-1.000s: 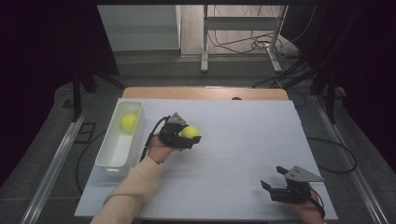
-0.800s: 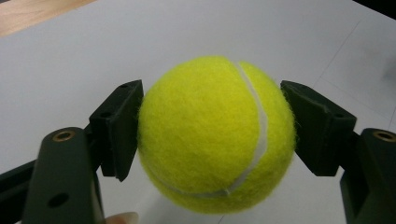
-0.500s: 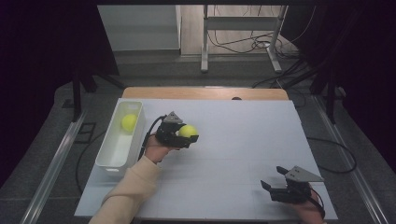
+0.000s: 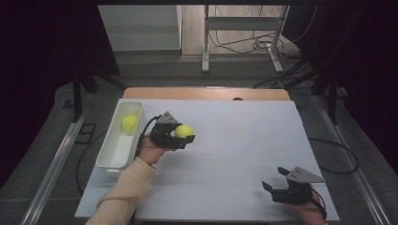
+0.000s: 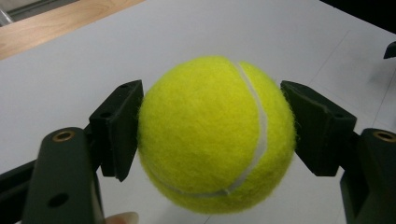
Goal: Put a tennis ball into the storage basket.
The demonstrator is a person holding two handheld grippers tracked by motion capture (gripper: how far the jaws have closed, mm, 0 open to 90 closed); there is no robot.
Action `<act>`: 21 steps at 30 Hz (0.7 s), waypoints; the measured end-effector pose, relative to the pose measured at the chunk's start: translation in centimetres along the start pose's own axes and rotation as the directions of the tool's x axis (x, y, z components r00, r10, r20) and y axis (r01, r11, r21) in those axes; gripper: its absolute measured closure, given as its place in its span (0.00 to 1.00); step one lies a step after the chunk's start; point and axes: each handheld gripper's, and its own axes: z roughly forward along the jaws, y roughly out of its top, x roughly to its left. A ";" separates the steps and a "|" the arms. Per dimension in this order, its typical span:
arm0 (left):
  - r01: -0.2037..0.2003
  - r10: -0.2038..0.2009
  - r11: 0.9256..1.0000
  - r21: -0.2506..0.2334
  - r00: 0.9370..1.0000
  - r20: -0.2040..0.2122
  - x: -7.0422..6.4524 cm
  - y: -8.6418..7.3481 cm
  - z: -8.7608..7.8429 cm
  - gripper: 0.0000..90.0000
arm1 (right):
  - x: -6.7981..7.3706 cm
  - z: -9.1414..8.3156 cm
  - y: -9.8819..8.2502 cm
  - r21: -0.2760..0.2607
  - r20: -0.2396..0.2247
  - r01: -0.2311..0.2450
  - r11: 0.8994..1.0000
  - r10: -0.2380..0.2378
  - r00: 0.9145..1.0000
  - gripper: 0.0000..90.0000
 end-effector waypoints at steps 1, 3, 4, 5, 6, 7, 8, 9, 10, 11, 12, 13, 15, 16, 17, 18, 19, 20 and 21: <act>0.000 0.000 1.000 0.000 1.000 0.000 0.0 0.0 0.0 0.29 | 0.0 0.0 0.0 0.000 0.000 0.000 1.000 0.000 1.000 0.19; 0.002 -0.002 1.000 -0.006 1.000 -0.001 0.0 0.0 -0.3 0.29 | 0.0 0.0 0.0 0.000 0.000 0.000 1.000 0.000 1.000 0.19; 0.000 0.000 1.000 -0.008 1.000 -0.002 0.0 0.0 -0.4 0.29 | 0.0 0.0 0.0 0.000 0.000 0.000 1.000 0.000 1.000 0.19; 0.000 0.000 1.000 -0.008 1.000 -0.002 0.0 0.0 -0.4 0.29 | 0.0 0.0 0.0 0.000 0.000 0.000 1.000 0.000 1.000 0.19; 0.000 0.000 1.000 -0.010 1.000 -0.003 0.0 0.1 -0.5 0.29 | 0.0 0.0 0.0 0.000 0.000 0.000 1.000 0.000 1.000 0.19; -0.001 0.001 1.000 -0.011 1.000 -0.004 0.0 0.1 -0.6 0.29 | 0.0 0.0 0.0 0.000 0.000 0.000 1.000 0.000 1.000 0.19; 0.000 0.000 1.000 -0.014 1.000 -0.003 0.0 0.1 -0.7 0.29 | 0.0 0.0 0.0 0.000 0.000 0.000 1.000 0.000 1.000 0.19; -0.001 0.001 1.000 -0.017 1.000 -0.004 0.0 0.2 -0.8 0.29 | 0.0 0.0 0.0 0.000 0.001 0.000 1.000 0.000 1.000 0.19; -0.001 0.001 1.000 -0.020 1.000 -0.004 0.0 0.2 -0.9 0.29 | 0.0 0.0 0.0 0.000 0.001 0.000 1.000 0.000 1.000 0.19; -0.002 0.002 1.000 -0.023 1.000 -0.006 0.0 0.2 -1.0 0.29 | 0.0 0.0 0.0 0.000 0.001 0.000 1.000 0.000 1.000 0.19; -0.002 0.002 1.000 -0.027 1.000 -0.005 0.1 0.3 -1.2 0.29 | 0.0 0.0 0.0 0.000 0.001 0.000 1.000 0.000 1.000 0.19; -0.002 0.002 1.000 -0.030 1.000 -0.006 0.1 0.3 -1.3 0.29 | 0.0 0.0 0.0 0.000 0.001 0.001 1.000 -0.001 1.000 0.19; -0.001 0.001 0.999 -0.036 1.000 -0.009 0.2 0.4 -1.6 0.29 | 0.0 0.0 0.0 0.001 0.001 0.001 1.000 -0.001 1.000 0.19; -0.002 0.002 0.999 -0.039 1.000 -0.011 0.2 0.4 -1.7 0.29 | 0.0 0.0 0.0 0.001 0.001 0.001 1.000 -0.001 1.000 0.19; -0.003 0.002 0.999 -0.041 1.000 -0.012 0.3 0.4 -1.9 0.29 | 0.0 0.0 0.0 0.001 0.002 0.004 1.000 -0.004 1.000 0.19; -0.002 0.002 0.999 -0.042 1.000 -0.012 0.3 0.4 -2.0 0.29 | 0.0 0.0 0.0 0.002 0.002 0.004 1.000 -0.004 1.000 0.19; 0.001 -0.001 0.999 -0.044 1.000 -0.015 0.4 0.4 -2.1 0.29 | 0.0 0.0 0.0 0.002 0.002 0.004 1.000 -0.004 1.000 0.19; 0.000 -0.001 0.999 -0.048 1.000 -0.016 0.4 0.5 -2.3 0.29 | 0.0 0.0 0.0 0.002 0.002 0.005 1.000 -0.005 1.000 0.19; 0.001 -0.002 0.999 -0.053 1.000 -0.017 0.4 0.5 -2.4 0.29 | 0.0 0.0 0.0 0.002 0.002 0.004 1.000 -0.004 1.000 0.19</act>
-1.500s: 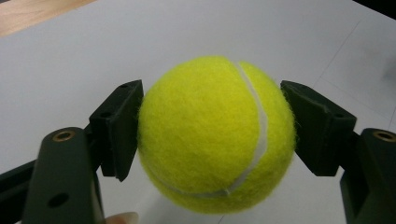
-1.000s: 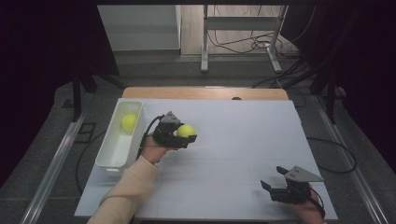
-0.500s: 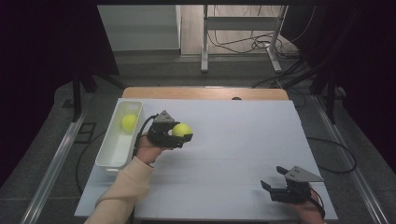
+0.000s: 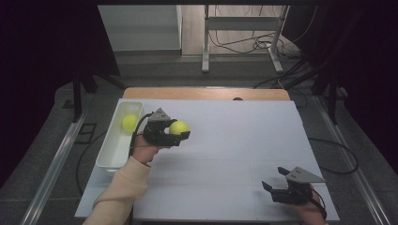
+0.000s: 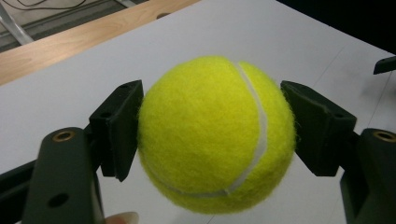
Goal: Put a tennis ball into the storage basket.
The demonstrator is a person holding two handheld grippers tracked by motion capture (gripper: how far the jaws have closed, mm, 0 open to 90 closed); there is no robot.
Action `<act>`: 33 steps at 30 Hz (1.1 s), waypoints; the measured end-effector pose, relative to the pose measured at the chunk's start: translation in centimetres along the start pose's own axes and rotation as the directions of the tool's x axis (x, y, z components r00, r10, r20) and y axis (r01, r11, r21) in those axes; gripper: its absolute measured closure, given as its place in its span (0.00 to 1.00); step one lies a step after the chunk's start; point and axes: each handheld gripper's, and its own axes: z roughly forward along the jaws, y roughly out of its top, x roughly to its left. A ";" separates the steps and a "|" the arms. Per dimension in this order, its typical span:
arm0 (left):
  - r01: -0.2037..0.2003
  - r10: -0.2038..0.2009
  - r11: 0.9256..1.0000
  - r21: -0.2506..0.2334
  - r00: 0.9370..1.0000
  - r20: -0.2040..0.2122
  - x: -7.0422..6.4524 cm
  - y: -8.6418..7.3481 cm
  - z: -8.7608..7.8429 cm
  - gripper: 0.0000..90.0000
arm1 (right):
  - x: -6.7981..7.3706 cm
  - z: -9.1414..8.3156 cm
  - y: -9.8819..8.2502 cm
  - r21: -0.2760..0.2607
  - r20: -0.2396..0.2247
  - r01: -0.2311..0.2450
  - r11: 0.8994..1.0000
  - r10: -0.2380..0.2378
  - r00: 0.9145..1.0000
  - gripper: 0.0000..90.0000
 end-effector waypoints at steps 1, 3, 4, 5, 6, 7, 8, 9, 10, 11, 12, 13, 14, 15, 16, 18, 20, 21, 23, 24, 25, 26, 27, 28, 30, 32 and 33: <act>0.000 0.000 1.000 -0.002 1.000 -0.001 0.0 0.0 -0.1 0.29 | 0.0 0.0 0.0 0.000 0.001 0.000 1.000 0.000 1.000 0.19; 0.002 -0.002 1.000 -0.009 1.000 -0.003 0.1 0.1 -0.4 0.29 | 0.0 0.0 0.0 0.000 -0.001 0.000 1.000 0.000 1.000 0.19; 0.001 -0.001 1.000 -0.011 1.000 -0.004 0.1 0.1 -0.5 0.29 | 0.0 0.0 0.0 0.000 -0.001 0.001 1.000 -0.001 1.000 0.19; 0.003 -0.003 1.000 -0.013 1.000 -0.004 0.1 0.2 -0.7 0.29 | 0.0 0.0 0.0 0.000 0.000 0.001 1.000 -0.001 1.000 0.19; 0.003 -0.003 1.000 -0.013 1.000 -0.004 0.1 0.2 -0.7 0.29 | 0.0 0.0 0.0 0.000 0.000 0.001 1.000 -0.001 1.000 0.19; 0.004 -0.004 1.000 -0.019 1.000 -0.004 0.2 0.2 -0.8 0.29 | 0.0 0.0 0.0 0.000 -0.001 0.000 1.000 0.000 1.000 0.19; 0.004 -0.004 1.000 -0.019 1.000 -0.004 0.3 0.2 -0.9 0.29 | 0.0 0.0 0.0 0.000 0.000 0.001 1.000 -0.001 1.000 0.19; 0.005 -0.005 1.000 -0.021 1.000 -0.007 0.3 0.2 -1.0 0.29 | 0.0 0.0 0.0 0.000 0.000 0.001 1.000 -0.001 1.000 0.19; 0.005 -0.005 1.000 -0.021 1.000 -0.007 0.3 0.2 -1.0 0.29 | 0.0 0.0 0.0 0.000 0.000 0.001 1.000 -0.001 1.000 0.19; 0.006 -0.007 1.000 -0.023 1.000 -0.008 0.3 0.2 -1.1 0.29 | 0.0 0.0 0.0 0.000 0.000 0.001 1.000 -0.001 1.000 0.19; 0.008 -0.008 1.000 -0.025 1.000 -0.009 0.4 0.2 -1.2 0.29 | 0.0 0.0 0.0 0.000 0.000 0.001 1.000 -0.001 1.000 0.19; 0.007 -0.008 1.000 -0.027 1.000 -0.009 0.4 0.2 -1.3 0.29 | 0.0 0.0 0.0 0.000 0.000 0.001 1.000 -0.001 1.000 0.19; 0.007 -0.007 1.000 -0.029 1.000 -0.011 0.4 0.3 -1.4 0.29 | 0.0 0.0 0.0 0.000 0.000 0.002 1.000 -0.002 1.000 0.19; 0.007 -0.007 0.999 -0.032 1.000 -0.011 0.5 0.3 -1.6 0.29 | 0.0 0.0 0.0 0.000 0.000 0.001 1.000 -0.001 1.000 0.19; 0.008 -0.008 0.999 -0.034 1.000 -0.012 0.5 0.3 -1.7 0.29 | 0.0 0.0 0.0 0.000 0.000 0.001 1.000 -0.001 1.000 0.19; 0.009 -0.009 0.999 -0.043 1.000 -0.015 0.6 0.4 -2.1 0.29 | 0.0 0.0 0.0 0.000 0.001 0.001 1.000 -0.001 1.000 0.19; 0.010 -0.010 0.999 -0.047 1.000 -0.017 0.7 0.4 -2.2 0.29 | 0.0 0.0 0.0 0.000 0.000 0.001 1.000 -0.001 1.000 0.19; 0.011 -0.012 0.999 -0.052 1.000 -0.018 0.7 0.5 -2.5 0.29 | 0.0 0.0 0.0 0.001 0.001 0.001 1.000 -0.001 1.000 0.19; 0.013 -0.014 0.998 -0.059 1.000 -0.016 0.8 0.6 -2.7 0.29 | 0.0 0.0 0.0 0.000 0.001 0.001 1.000 -0.001 1.000 0.19; 0.015 -0.016 0.998 -0.063 1.000 -0.016 0.8 0.6 -2.8 0.29 | 0.0 0.0 0.0 0.000 0.000 0.001 1.000 -0.001 1.000 0.19; 0.015 -0.016 0.998 -0.066 1.000 -0.017 0.8 0.6 -3.0 0.29 | 0.0 0.0 0.0 0.000 0.000 0.001 1.000 -0.001 1.000 0.19; 0.014 -0.015 0.998 -0.067 1.000 -0.017 0.8 0.7 -3.1 0.29 | 0.0 0.0 0.0 0.000 0.000 0.001 1.000 -0.001 1.000 0.19; 0.015 -0.016 0.997 -0.072 1.000 -0.019 0.8 0.7 -3.3 0.29 | 0.0 0.0 0.0 0.000 0.000 0.001 1.000 -0.001 1.000 0.19; 0.015 -0.017 0.997 -0.074 1.000 -0.021 0.9 0.7 -3.5 0.29 | 0.0 0.0 0.0 0.000 0.000 0.001 1.000 -0.001 1.000 0.19; 0.018 -0.020 0.997 -0.080 1.000 -0.024 1.0 0.8 -3.8 0.29 | 0.0 0.0 0.0 0.002 0.002 0.003 1.000 -0.003 1.000 0.19; 0.020 -0.022 0.996 -0.084 0.999 -0.027 1.1 0.8 -4.0 0.29 | 0.0 0.0 0.0 0.002 0.002 0.003 1.000 -0.003 1.000 0.19; 0.022 -0.025 0.996 -0.088 0.999 -0.028 1.2 0.7 -4.1 0.29 | 0.0 0.0 0.0 0.002 0.002 0.003 1.000 -0.003 1.000 0.19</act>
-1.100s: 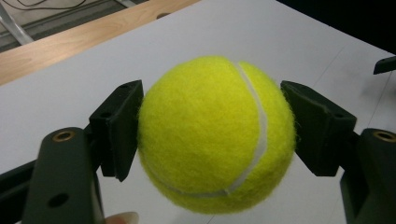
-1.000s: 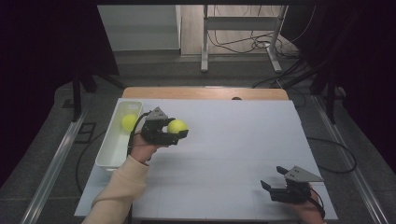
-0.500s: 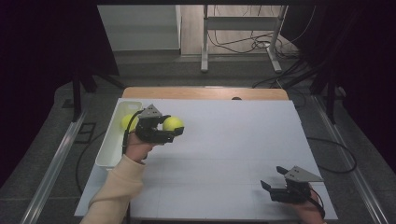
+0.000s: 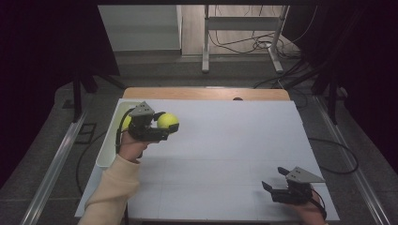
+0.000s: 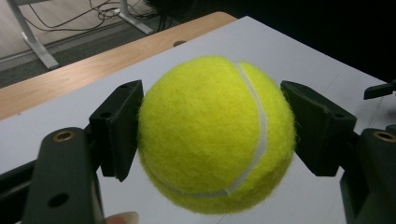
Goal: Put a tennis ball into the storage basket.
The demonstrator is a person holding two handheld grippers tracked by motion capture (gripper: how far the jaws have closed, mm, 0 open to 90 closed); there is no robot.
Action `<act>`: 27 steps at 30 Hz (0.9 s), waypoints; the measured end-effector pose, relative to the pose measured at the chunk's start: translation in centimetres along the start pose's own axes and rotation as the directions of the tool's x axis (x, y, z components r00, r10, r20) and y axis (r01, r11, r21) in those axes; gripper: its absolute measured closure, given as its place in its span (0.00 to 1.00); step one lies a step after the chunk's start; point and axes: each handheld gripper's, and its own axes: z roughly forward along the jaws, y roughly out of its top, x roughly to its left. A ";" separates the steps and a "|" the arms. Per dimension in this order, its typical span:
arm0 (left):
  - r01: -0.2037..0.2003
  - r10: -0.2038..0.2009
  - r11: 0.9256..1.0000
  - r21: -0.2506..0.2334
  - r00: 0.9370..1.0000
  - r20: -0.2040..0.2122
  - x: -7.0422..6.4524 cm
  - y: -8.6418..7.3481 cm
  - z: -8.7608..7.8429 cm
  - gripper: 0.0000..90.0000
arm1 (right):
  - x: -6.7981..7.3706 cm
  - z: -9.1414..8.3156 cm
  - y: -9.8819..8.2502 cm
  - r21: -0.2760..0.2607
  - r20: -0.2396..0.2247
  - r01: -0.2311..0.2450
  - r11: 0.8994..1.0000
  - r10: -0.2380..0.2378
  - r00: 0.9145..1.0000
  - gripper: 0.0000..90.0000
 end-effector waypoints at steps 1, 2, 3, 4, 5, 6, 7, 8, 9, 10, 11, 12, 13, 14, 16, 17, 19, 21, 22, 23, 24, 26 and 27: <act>0.004 -0.004 1.000 -0.003 1.000 -0.005 0.2 0.0 -0.2 0.29 | 0.0 0.0 0.0 -0.002 -0.002 -0.001 1.000 0.001 1.000 0.19; 0.004 -0.004 1.000 -0.003 1.000 -0.005 0.2 0.0 -0.2 0.29 | 0.0 0.0 0.0 -0.002 -0.002 -0.002 1.000 0.002 1.000 0.19; 0.008 -0.008 1.000 -0.007 1.000 -0.008 0.3 0.0 -0.4 0.29 | 0.0 0.0 0.0 -0.002 -0.002 -0.002 1.000 0.002 1.000 0.19; 0.008 -0.008 1.000 -0.007 1.000 -0.008 0.3 0.0 -0.4 0.29 | 0.0 0.0 0.0 -0.002 -0.002 -0.002 1.000 0.002 1.000 0.19; 0.009 -0.009 1.000 -0.009 1.000 -0.011 0.4 0.0 -0.6 0.29 | 0.0 0.0 0.0 -0.002 -0.001 -0.002 1.000 0.002 1.000 0.19; 0.010 -0.010 1.000 -0.010 1.000 -0.011 0.4 0.0 -0.7 0.29 | 0.0 0.0 0.0 -0.002 -0.001 -0.002 1.000 0.002 1.000 0.19; 0.012 -0.012 1.000 -0.015 1.000 -0.013 0.5 0.1 -0.8 0.29 | 0.0 0.0 0.0 -0.002 -0.002 -0.001 1.000 0.001 1.000 0.19; 0.012 -0.012 1.000 -0.016 1.000 -0.013 0.5 0.1 -0.9 0.29 | 0.0 0.0 0.0 -0.002 -0.001 -0.001 1.000 0.001 1.000 0.19; 0.012 -0.013 1.000 -0.018 1.000 -0.015 0.6 0.1 -1.0 0.29 | 0.0 0.0 0.0 0.000 0.001 0.000 1.000 0.000 1.000 0.19; 0.016 -0.016 1.000 -0.020 1.000 -0.016 0.7 0.1 -1.1 0.29 | 0.0 0.0 0.0 -0.002 -0.001 -0.001 1.000 0.001 1.000 0.19; 0.017 -0.017 1.000 -0.021 1.000 -0.018 0.7 0.1 -1.3 0.29 | 0.0 0.0 0.0 -0.002 -0.001 -0.001 1.000 0.001 1.000 0.19; 0.021 -0.021 0.999 -0.024 1.000 -0.019 0.8 0.1 -1.3 0.29 | 0.0 0.0 0.0 -0.002 -0.001 -0.001 1.000 0.001 1.000 0.19; 0.023 -0.023 0.999 -0.026 1.000 -0.019 0.9 0.1 -1.4 0.29 | 0.0 0.0 0.0 -0.002 -0.001 -0.001 1.000 0.001 1.000 0.19; 0.024 -0.025 0.999 -0.027 0.999 -0.020 0.9 0.1 -1.5 0.29 | 0.0 0.0 0.0 0.000 0.001 0.000 1.000 0.000 1.000 0.19; 0.028 -0.028 0.999 -0.030 0.999 -0.023 1.1 0.1 -1.7 0.29 | 0.0 0.0 0.0 0.001 0.001 0.000 1.000 0.000 1.000 0.19; 0.028 -0.028 0.999 -0.030 0.999 -0.023 1.1 0.1 -1.7 0.29 | 0.0 0.0 0.0 0.001 0.001 0.000 1.000 0.000 1.000 0.19; 0.030 -0.031 0.999 -0.033 0.999 -0.029 1.2 0.1 -1.9 0.29 | 0.0 0.0 0.0 0.001 0.001 0.001 1.000 -0.001 1.000 0.19; 0.031 -0.033 0.999 -0.036 0.999 -0.035 1.3 0.1 -2.1 0.29 | 0.0 0.0 0.0 0.001 0.001 0.000 1.000 0.000 1.000 0.19; 0.033 -0.034 0.999 -0.038 0.999 -0.038 1.3 0.1 -2.1 0.29 | 0.0 0.0 0.0 0.001 0.001 0.000 1.000 0.000 1.000 0.19; 0.033 -0.035 0.999 -0.038 0.999 -0.040 1.4 0.1 -2.2 0.29 | 0.0 0.0 0.0 0.001 0.001 0.000 1.000 0.000 1.000 0.19; 0.033 -0.035 0.999 -0.040 0.999 -0.042 1.4 0.1 -2.3 0.29 | 0.0 0.0 0.0 0.001 0.001 0.000 1.000 0.000 1.000 0.19; 0.033 -0.035 0.999 -0.041 0.998 -0.043 1.5 0.1 -2.4 0.29 | 0.0 0.0 0.0 0.001 0.001 0.000 1.000 0.000 1.000 0.19; 0.034 -0.036 0.999 -0.042 0.998 -0.044 1.5 0.1 -2.4 0.29 | 0.0 0.0 0.0 0.001 0.001 0.000 1.000 0.000 1.000 0.19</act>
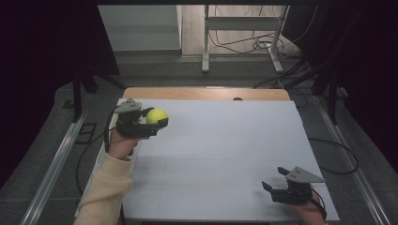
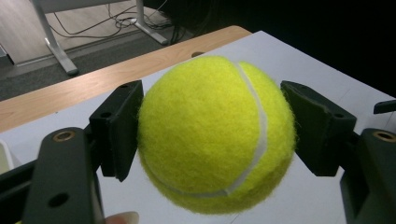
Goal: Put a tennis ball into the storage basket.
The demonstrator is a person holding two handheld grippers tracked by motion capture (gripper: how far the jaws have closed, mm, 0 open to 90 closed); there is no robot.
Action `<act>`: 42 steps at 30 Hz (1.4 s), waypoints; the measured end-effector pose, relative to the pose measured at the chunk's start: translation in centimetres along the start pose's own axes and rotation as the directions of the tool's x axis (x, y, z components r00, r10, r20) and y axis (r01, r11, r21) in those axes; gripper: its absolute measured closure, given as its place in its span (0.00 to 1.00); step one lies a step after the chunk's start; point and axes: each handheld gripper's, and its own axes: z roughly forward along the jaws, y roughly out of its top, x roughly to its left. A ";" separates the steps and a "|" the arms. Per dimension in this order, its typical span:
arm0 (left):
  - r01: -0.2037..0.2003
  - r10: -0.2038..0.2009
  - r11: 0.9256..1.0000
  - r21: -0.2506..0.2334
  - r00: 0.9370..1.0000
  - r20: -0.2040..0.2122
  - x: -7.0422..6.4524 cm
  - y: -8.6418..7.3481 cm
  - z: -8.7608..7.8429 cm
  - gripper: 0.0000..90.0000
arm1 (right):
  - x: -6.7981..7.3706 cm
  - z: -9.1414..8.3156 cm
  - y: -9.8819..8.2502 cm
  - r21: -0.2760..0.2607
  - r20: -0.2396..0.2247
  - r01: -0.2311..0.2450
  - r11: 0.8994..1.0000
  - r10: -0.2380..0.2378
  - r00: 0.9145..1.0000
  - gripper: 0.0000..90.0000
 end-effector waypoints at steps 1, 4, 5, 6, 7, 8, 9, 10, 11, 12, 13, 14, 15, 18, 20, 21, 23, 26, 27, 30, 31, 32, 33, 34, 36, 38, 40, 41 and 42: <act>0.001 -0.001 1.000 -0.001 1.000 -0.001 0.0 0.0 0.0 0.29 | 0.0 0.0 0.0 0.000 0.000 0.000 1.000 0.000 1.000 0.19; 0.001 -0.001 1.000 -0.004 1.000 -0.004 0.1 0.0 -0.2 0.29 | 0.0 0.0 0.0 0.001 0.000 0.001 1.000 -0.001 1.000 0.19; 0.001 -0.001 1.000 -0.004 1.000 -0.004 0.1 0.0 -0.2 0.29 | 0.0 0.0 0.0 0.001 0.000 0.001 1.000 -0.001 1.000 0.19; 0.004 -0.004 1.000 -0.006 1.000 -0.005 0.1 0.0 -0.3 0.29 | 0.0 0.0 0.0 0.000 0.000 0.001 1.000 -0.001 1.000 0.19; 0.005 -0.005 1.000 -0.008 1.000 -0.006 0.2 0.0 -0.4 0.29 | 0.0 0.0 0.0 0.000 0.000 0.001 1.000 -0.001 1.000 0.19; 0.005 -0.005 1.000 -0.010 1.000 -0.006 0.3 0.1 -0.5 0.29 | 0.0 0.0 0.0 0.000 0.000 0.000 1.000 0.000 1.000 0.19; 0.007 -0.007 1.000 -0.012 1.000 -0.008 0.3 0.1 -0.6 0.29 | 0.0 0.0 0.0 0.000 0.000 0.000 1.000 0.000 1.000 0.19; 0.007 -0.007 1.000 -0.013 1.000 -0.008 0.3 0.1 -0.6 0.29 | 0.0 0.0 0.0 0.000 0.001 0.000 1.000 0.000 1.000 0.19; 0.008 -0.008 1.000 -0.015 1.000 -0.010 0.4 0.1 -0.7 0.29 | 0.0 0.0 0.0 0.000 0.001 0.000 1.000 0.000 1.000 0.19; 0.010 -0.010 1.000 -0.018 1.000 -0.010 0.4 0.1 -0.8 0.29 | 0.0 0.0 0.0 0.000 0.001 0.000 1.000 0.000 1.000 0.19; 0.011 -0.011 1.000 -0.020 1.000 -0.014 0.5 0.1 -0.9 0.29 | 0.0 0.0 0.0 0.000 0.001 -0.001 1.000 0.001 1.000 0.19; 0.011 -0.011 1.000 -0.021 1.000 -0.018 0.6 0.1 -1.0 0.29 | 0.0 0.0 0.0 0.000 0.001 0.000 1.000 0.000 1.000 0.19; 0.012 -0.012 1.000 -0.022 1.000 -0.021 0.6 0.1 -1.0 0.29 | 0.0 0.0 0.0 0.000 0.001 0.000 1.000 0.000 1.000 0.19; 0.015 -0.016 1.000 -0.024 0.999 -0.028 0.8 0.1 -1.2 0.29 | 0.0 0.0 0.0 0.001 0.001 -0.001 1.000 0.001 1.000 0.19; 0.015 -0.016 1.000 -0.027 0.999 -0.031 0.9 0.1 -1.4 0.29 | 0.0 0.0 0.0 0.001 0.001 -0.001 1.000 0.001 1.000 0.19; 0.018 -0.019 0.999 -0.029 0.999 -0.034 1.0 0.1 -1.5 0.29 | 0.0 0.0 0.0 0.001 0.001 0.000 1.000 0.000 1.000 0.19; 0.021 -0.022 0.999 -0.032 0.999 -0.037 1.0 0.1 -1.6 0.29 | 0.0 0.0 0.0 0.000 0.001 0.000 1.000 0.000 1.000 0.19; 0.024 -0.025 0.999 -0.034 0.999 -0.043 1.2 0.1 -1.8 0.29 | 0.0 0.0 0.0 0.001 0.001 -0.001 1.000 0.001 1.000 0.19; 0.025 -0.026 0.999 -0.035 0.999 -0.044 1.3 0.0 -1.8 0.29 | 0.0 0.0 0.0 0.001 0.001 -0.001 1.000 0.001 1.000 0.19; 0.031 -0.033 0.999 -0.039 0.998 -0.050 1.5 0.0 -2.0 0.29 | 0.0 0.0 0.0 0.001 0.002 -0.001 1.000 0.001 1.000 0.19; 0.031 -0.033 0.999 -0.039 0.998 -0.050 1.5 0.0 -2.0 0.29 | 0.0 0.0 0.0 0.001 0.002 -0.001 1.000 0.001 1.000 0.19; 0.033 -0.035 0.999 -0.040 0.998 -0.054 1.6 0.0 -2.1 0.29 | 0.0 0.0 0.0 0.001 0.002 -0.001 1.000 0.001 1.000 0.19; 0.033 -0.035 0.999 -0.040 0.998 -0.054 1.6 0.0 -2.1 0.29 | 0.0 0.0 0.0 0.001 0.002 -0.001 1.000 0.001 1.000 0.19; 0.035 -0.037 0.999 -0.041 0.998 -0.058 1.7 0.0 -2.2 0.29 | 0.0 0.0 0.0 0.001 0.002 -0.001 1.000 0.001 1.000 0.19; 0.037 -0.040 0.998 -0.043 0.997 -0.062 1.9 -0.1 -2.3 0.29 | 0.0 0.0 0.0 0.000 0.002 -0.001 1.000 0.001 1.000 0.19; 0.042 -0.045 0.998 -0.044 0.997 -0.069 2.1 -0.2 -2.5 0.29 | 0.0 0.0 0.0 -0.003 0.001 -0.003 1.000 0.003 1.000 0.19; 0.044 -0.048 0.998 -0.046 0.996 -0.073 2.2 -0.2 -2.6 0.29 | 0.0 0.0 0.0 -0.003 0.001 -0.003 1.000 0.003 1.000 0.19; 0.044 -0.048 0.998 -0.046 0.996 -0.078 2.4 -0.2 -2.7 0.29 | 0.0 0.0 0.0 -0.003 0.001 -0.003 1.000 0.003 1.000 0.19; 0.048 -0.052 0.998 -0.048 0.995 -0.082 2.5 -0.2 -2.8 0.29 | 0.0 0.0 0.0 -0.003 0.002 -0.003 1.000 0.003 1.000 0.19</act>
